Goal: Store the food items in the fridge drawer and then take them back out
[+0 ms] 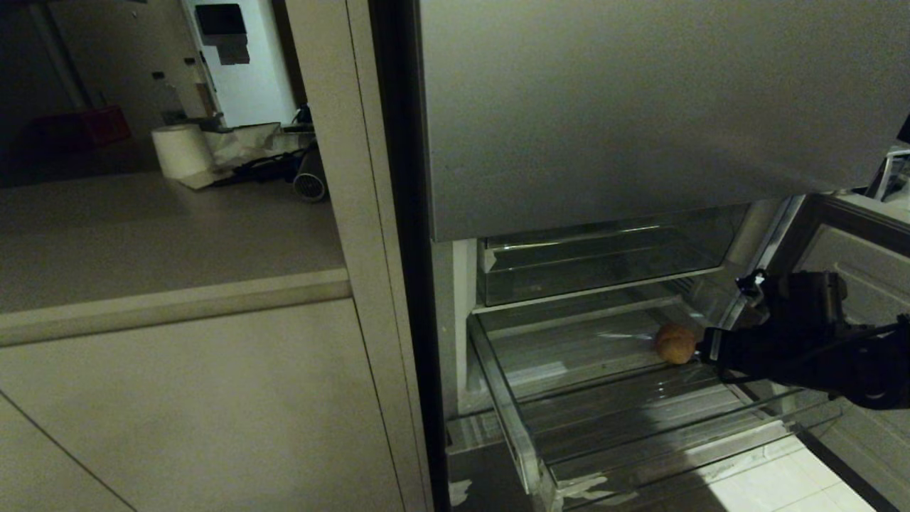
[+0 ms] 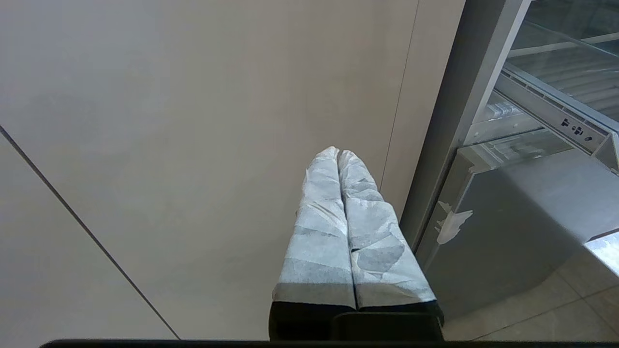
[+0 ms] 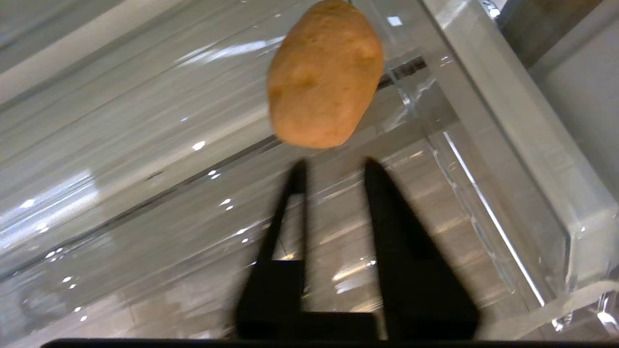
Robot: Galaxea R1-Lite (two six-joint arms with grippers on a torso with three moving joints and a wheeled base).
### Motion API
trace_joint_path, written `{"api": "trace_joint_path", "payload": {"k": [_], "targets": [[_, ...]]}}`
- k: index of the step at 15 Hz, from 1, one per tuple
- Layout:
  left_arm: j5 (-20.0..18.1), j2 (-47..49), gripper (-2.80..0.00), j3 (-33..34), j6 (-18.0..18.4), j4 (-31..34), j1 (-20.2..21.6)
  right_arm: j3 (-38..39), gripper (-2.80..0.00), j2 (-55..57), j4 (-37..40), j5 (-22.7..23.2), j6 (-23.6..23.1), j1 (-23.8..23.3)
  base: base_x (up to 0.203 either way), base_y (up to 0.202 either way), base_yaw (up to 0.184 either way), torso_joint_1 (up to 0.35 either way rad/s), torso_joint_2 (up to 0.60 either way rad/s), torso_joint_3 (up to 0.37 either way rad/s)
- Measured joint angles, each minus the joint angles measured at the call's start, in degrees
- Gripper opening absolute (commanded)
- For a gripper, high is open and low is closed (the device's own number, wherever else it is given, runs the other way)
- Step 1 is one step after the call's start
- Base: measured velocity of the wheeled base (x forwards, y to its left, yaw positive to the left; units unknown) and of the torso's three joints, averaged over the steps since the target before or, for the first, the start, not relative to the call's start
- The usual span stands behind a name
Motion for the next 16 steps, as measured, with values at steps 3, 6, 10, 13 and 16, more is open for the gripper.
{"api": "trace_joint_path", "payload": {"k": [3, 6, 10, 13, 16], "targets": [[0.00, 0.00, -2.80, 0.00, 0.00, -0.02, 0.00, -5.71, 0.00, 1.10, 6.54, 0.08, -0.09, -0.11, 0.000, 0.000, 0.000, 0.000, 0.00, 0.000], [0.00, 0.00, -2.80, 0.00, 0.00, -0.02, 0.00, -10.93, 0.00, 1.95, 12.64, 0.24, 0.03, -0.11, 0.000, 0.000, 0.000, 0.000, 0.00, 0.000], [0.00, 0.00, -2.80, 0.00, -0.02, -0.02, 0.00, -14.83, 0.00, 4.34, 15.81, 0.39, -0.04, -0.11, 0.000, 0.000, 0.000, 0.000, 0.00, 0.000], [0.00, 0.00, -2.80, 0.00, 0.00, -0.02, 0.00, -16.03, 0.00, 6.28, 15.79, 0.44, 0.01, -0.11, 0.000, 0.000, 0.000, 0.000, 0.00, 0.000], [0.00, 0.00, -2.80, 0.00, -0.02, -0.01, 0.00, -16.80, 0.00, 7.65, 15.73, 0.56, 0.03, -0.02, 0.000, 0.000, 0.000, 0.000, 0.00, 0.000]]}}
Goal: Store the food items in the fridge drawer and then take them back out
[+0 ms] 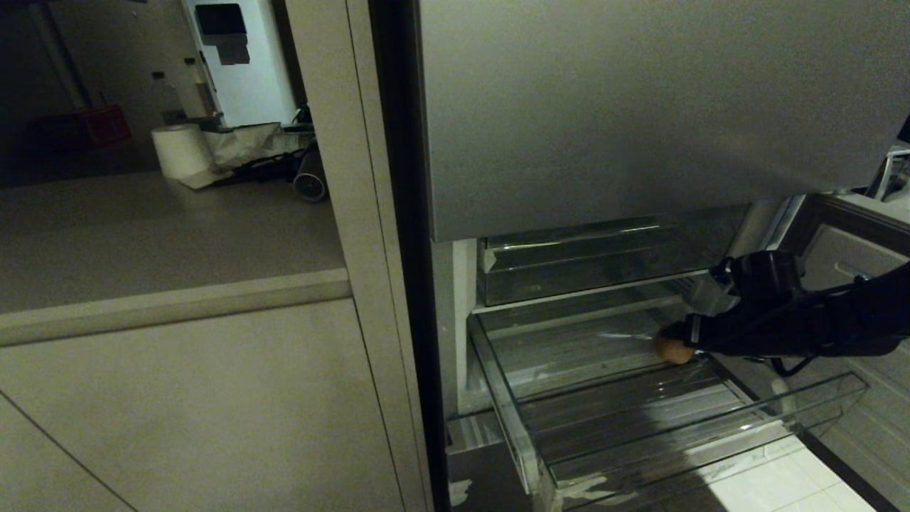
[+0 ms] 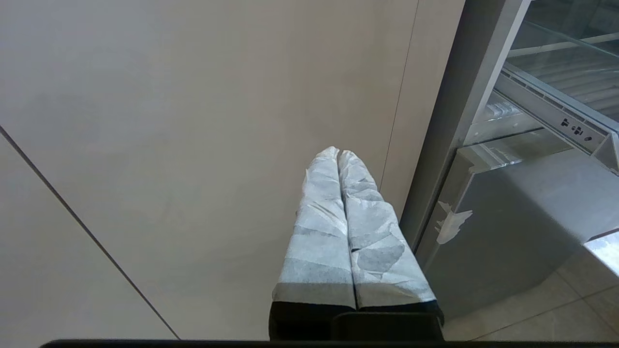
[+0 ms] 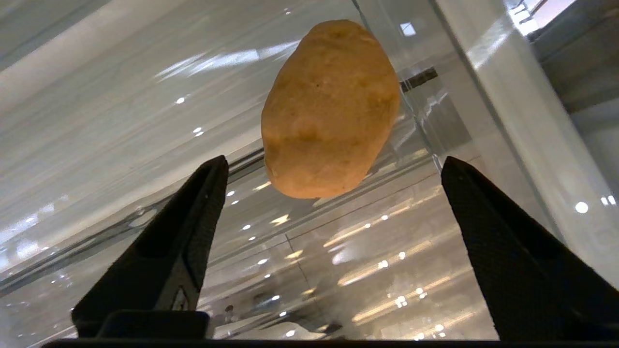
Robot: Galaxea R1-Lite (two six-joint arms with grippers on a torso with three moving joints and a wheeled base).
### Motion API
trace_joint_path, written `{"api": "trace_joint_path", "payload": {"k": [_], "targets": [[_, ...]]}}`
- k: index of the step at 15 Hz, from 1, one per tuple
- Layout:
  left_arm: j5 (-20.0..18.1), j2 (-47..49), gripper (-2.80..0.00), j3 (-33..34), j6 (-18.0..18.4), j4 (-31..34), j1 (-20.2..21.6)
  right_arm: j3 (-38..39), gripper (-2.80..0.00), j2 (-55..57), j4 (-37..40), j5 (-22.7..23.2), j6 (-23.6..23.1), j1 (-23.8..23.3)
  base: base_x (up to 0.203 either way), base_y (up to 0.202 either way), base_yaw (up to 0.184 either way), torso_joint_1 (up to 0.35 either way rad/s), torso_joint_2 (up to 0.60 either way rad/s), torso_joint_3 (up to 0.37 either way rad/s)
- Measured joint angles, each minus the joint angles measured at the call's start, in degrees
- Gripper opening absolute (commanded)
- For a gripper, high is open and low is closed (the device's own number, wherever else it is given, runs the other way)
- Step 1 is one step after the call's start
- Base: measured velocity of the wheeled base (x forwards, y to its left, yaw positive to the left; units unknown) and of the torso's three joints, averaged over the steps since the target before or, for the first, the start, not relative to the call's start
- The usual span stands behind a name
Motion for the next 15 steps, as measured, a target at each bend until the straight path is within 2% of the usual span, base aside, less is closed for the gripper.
{"api": "trace_joint_path", "payload": {"k": [15], "targets": [[0.00, 0.00, -2.80, 0.00, 0.02, -0.02, 0.00, -6.35, 0.00, 7.88, -0.05, -0.15, 0.23, -0.03, 0.000, 0.000, 0.000, 0.000, 0.00, 0.000]]}}
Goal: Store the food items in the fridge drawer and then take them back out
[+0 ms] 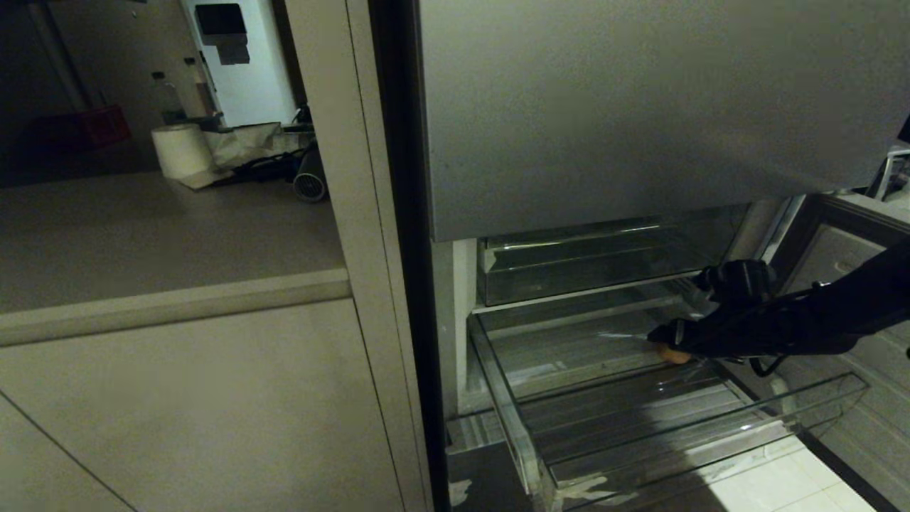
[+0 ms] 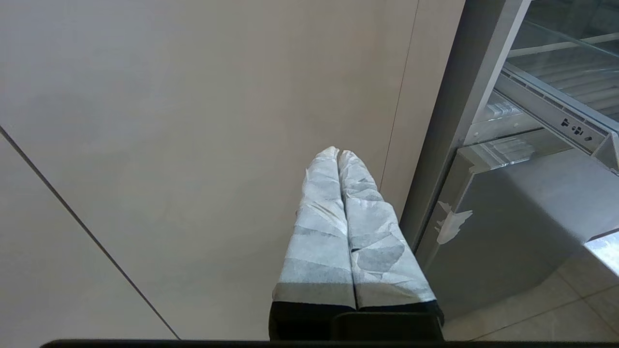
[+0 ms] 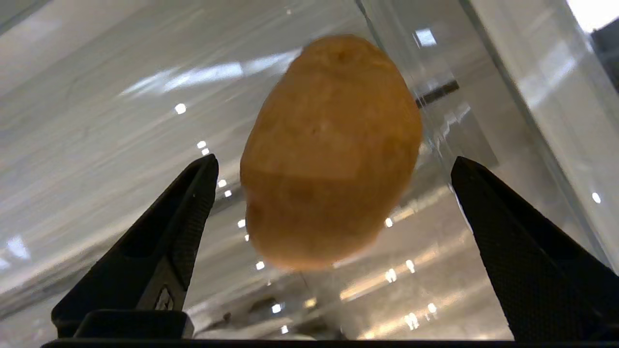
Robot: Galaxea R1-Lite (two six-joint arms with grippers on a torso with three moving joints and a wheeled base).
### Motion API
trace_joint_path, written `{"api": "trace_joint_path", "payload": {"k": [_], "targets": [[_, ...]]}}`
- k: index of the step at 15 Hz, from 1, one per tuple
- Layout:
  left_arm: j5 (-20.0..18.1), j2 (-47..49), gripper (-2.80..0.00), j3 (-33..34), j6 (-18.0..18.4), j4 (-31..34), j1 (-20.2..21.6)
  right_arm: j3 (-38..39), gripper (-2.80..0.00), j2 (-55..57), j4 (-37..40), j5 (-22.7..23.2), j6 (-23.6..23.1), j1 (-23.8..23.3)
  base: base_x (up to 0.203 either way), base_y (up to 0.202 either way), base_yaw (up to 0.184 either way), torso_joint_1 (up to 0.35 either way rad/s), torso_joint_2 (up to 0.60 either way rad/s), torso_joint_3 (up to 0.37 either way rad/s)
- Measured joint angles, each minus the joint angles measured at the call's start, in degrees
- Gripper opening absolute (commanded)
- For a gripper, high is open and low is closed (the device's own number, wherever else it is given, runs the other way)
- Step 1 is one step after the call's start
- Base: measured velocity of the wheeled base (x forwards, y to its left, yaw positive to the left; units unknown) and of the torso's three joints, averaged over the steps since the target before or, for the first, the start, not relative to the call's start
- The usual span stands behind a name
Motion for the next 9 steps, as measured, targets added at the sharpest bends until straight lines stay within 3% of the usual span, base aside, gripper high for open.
{"api": "trace_joint_path", "payload": {"k": [9], "targets": [[0.00, 0.00, -2.80, 0.00, 0.00, 0.00, 0.00, -3.48, 0.00, 2.76, 0.00, -0.06, -0.30, -0.06, 0.000, 0.000, 0.000, 0.000, 0.00, 0.000]]}}
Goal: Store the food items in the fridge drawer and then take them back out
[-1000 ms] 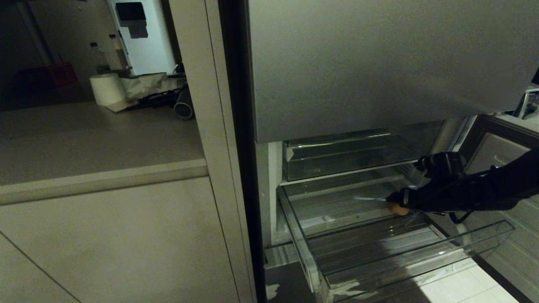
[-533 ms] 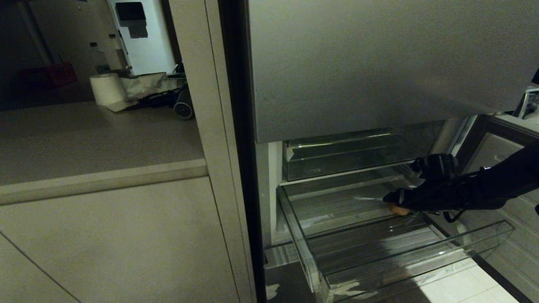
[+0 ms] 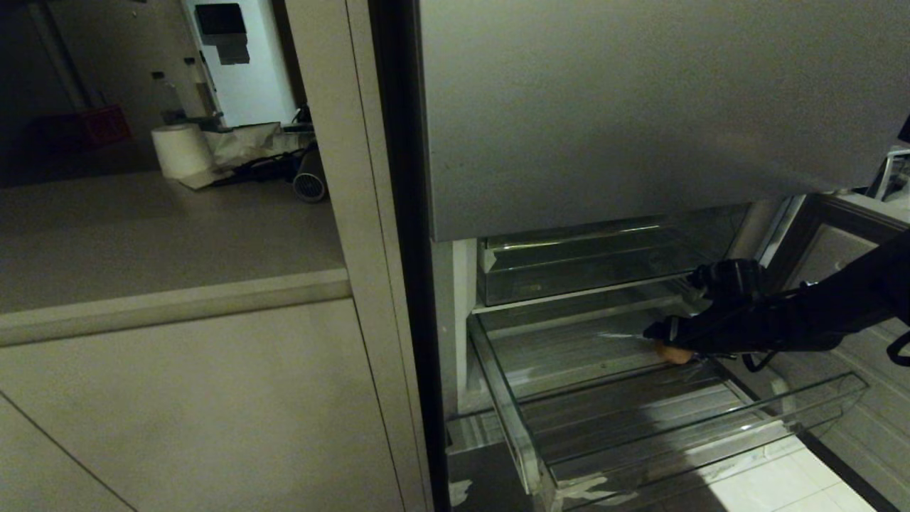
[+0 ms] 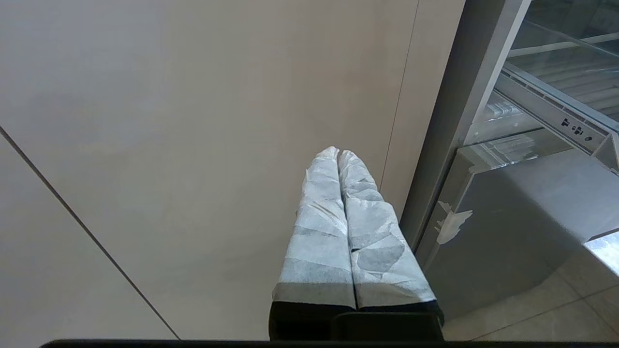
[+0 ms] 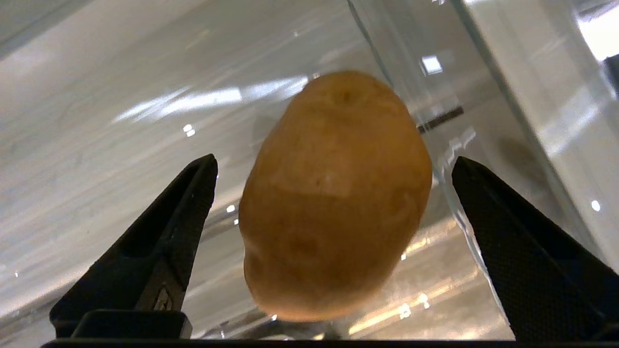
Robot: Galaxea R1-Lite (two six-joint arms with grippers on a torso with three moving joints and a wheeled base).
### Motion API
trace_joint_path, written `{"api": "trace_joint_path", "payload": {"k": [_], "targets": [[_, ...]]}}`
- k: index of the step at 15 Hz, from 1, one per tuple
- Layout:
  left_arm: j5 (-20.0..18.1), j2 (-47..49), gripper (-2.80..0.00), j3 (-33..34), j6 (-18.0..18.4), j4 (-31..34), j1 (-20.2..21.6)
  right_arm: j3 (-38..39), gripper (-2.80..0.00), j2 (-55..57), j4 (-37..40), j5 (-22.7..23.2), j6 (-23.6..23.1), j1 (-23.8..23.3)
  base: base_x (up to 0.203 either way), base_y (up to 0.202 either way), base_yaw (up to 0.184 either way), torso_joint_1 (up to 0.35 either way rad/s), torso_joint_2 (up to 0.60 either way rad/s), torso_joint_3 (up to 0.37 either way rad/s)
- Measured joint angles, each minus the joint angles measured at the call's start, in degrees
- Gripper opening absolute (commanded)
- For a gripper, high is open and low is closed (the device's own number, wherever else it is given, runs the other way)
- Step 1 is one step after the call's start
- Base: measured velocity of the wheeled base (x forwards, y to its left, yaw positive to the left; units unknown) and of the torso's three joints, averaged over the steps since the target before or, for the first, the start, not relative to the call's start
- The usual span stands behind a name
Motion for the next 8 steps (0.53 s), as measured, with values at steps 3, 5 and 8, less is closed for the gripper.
{"api": "trace_joint_path", "payload": {"k": [3, 5, 8], "targets": [[0.00, 0.00, -2.80, 0.00, 0.00, 0.00, 0.00, -0.44, -2.80, 0.44, 0.00, -0.19, -0.11, 0.00, 0.000, 0.000, 0.000, 0.000, 0.00, 0.000], [0.00, 0.00, -2.80, 0.00, -0.02, 0.00, 0.00, -0.47, -2.80, 0.57, -0.01, -0.20, -0.15, 0.00, 0.000, 0.000, 0.000, 0.000, 0.00, 0.000], [0.00, 0.00, -2.80, 0.00, 0.00, 0.00, 0.00, -0.07, -2.80, 0.27, 0.20, -0.28, -0.15, 0.00, 0.000, 0.000, 0.000, 0.000, 0.00, 0.000]]}}
